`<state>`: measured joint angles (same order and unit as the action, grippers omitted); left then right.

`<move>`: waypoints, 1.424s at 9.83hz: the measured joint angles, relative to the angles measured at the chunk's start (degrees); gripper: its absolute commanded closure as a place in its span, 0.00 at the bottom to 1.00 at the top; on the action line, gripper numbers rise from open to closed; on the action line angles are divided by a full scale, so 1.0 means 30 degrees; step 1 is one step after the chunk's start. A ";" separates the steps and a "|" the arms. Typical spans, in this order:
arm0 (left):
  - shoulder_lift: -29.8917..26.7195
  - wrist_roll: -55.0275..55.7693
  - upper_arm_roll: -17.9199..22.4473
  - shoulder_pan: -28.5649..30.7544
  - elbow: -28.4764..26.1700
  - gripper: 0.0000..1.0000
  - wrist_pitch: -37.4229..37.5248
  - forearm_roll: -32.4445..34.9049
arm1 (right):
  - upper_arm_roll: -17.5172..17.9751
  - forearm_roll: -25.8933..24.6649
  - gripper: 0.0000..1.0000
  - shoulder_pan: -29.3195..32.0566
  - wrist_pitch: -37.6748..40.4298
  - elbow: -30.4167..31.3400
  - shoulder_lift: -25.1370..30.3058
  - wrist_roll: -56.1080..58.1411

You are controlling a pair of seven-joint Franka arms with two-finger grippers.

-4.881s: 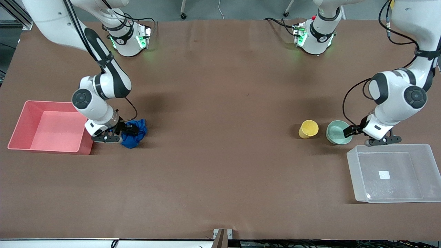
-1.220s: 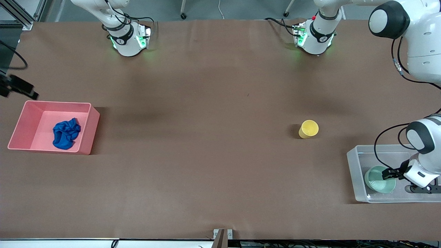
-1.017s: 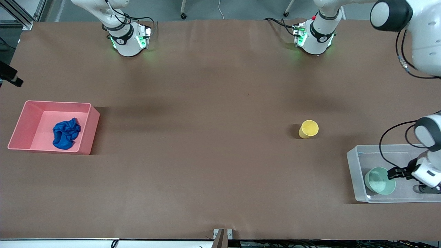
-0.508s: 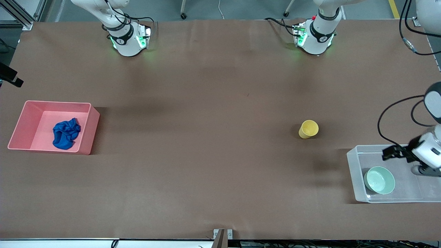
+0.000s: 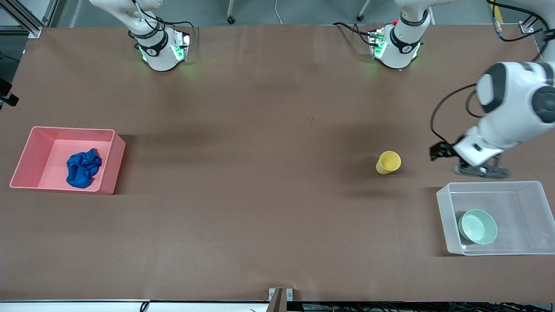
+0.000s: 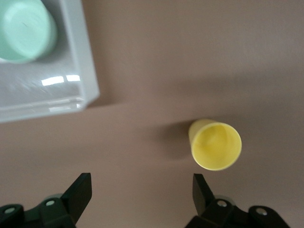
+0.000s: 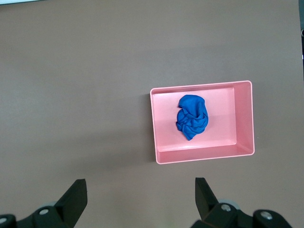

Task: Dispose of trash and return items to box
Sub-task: 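Move the left gripper to the yellow cup and grasp it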

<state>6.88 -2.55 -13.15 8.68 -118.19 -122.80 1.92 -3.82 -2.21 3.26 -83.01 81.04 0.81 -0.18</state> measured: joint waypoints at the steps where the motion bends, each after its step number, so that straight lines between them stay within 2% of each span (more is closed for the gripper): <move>1: 0.0006 0.0608 -0.0502 -0.0023 -0.1206 0.06 -0.1214 -0.0001 | 0.0010 0.0000 0.00 -0.0005 0.0009 0.0000 -0.0007 -0.0069; 4: 0.1402 0.1649 -0.1478 -0.0052 -0.2734 0.07 -0.4160 -0.0001 | 0.0019 0.0000 0.00 0.0000 0.0027 0.0000 -0.0043 -0.0159; 5: 0.2034 0.1647 -0.1496 -0.0069 -0.3063 0.10 -0.5302 -0.0001 | 0.0014 0.0000 0.00 0.0008 0.0045 0.0001 -0.0072 -0.0174; 6: 0.2729 0.1642 -0.1505 -0.0163 -0.3211 0.18 -0.6250 0.0000 | 0.0010 0.0000 0.00 0.0020 0.0045 0.0004 -0.0113 -0.0181; 7: 0.3351 0.1642 -0.1505 -0.0287 -0.3218 0.47 -0.6961 0.0000 | 0.0009 0.0000 0.00 0.0021 0.0056 0.0005 -0.0143 -0.0182; 8: 0.3856 0.1642 -0.1506 -0.0353 -0.3219 0.83 -0.7632 0.0000 | 0.0008 0.0000 0.00 0.0021 0.0091 0.0006 -0.0165 -0.0182; 9: 0.4241 0.1642 -0.1506 -0.0365 -0.3216 0.93 -0.8150 0.0000 | 0.0009 0.0000 0.00 0.0018 0.0098 0.0006 -0.0182 -0.0182; 11: 0.4600 0.1637 -0.1505 -0.0367 -0.3201 1.00 -0.8541 0.0000 | 0.0013 0.0000 0.00 0.0012 0.0098 0.0005 -0.0189 -0.0182; 14: 0.4495 0.1571 -0.1503 -0.0345 -0.2735 1.00 -0.8586 0.0002 | 0.0016 0.0000 0.00 0.0006 0.0097 0.0005 -0.0189 -0.0182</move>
<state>20.36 2.16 -17.66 7.64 -126.39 -148.56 1.93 -3.78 -2.21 3.28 -82.72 81.06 0.24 -0.73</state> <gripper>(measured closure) 0.969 0.000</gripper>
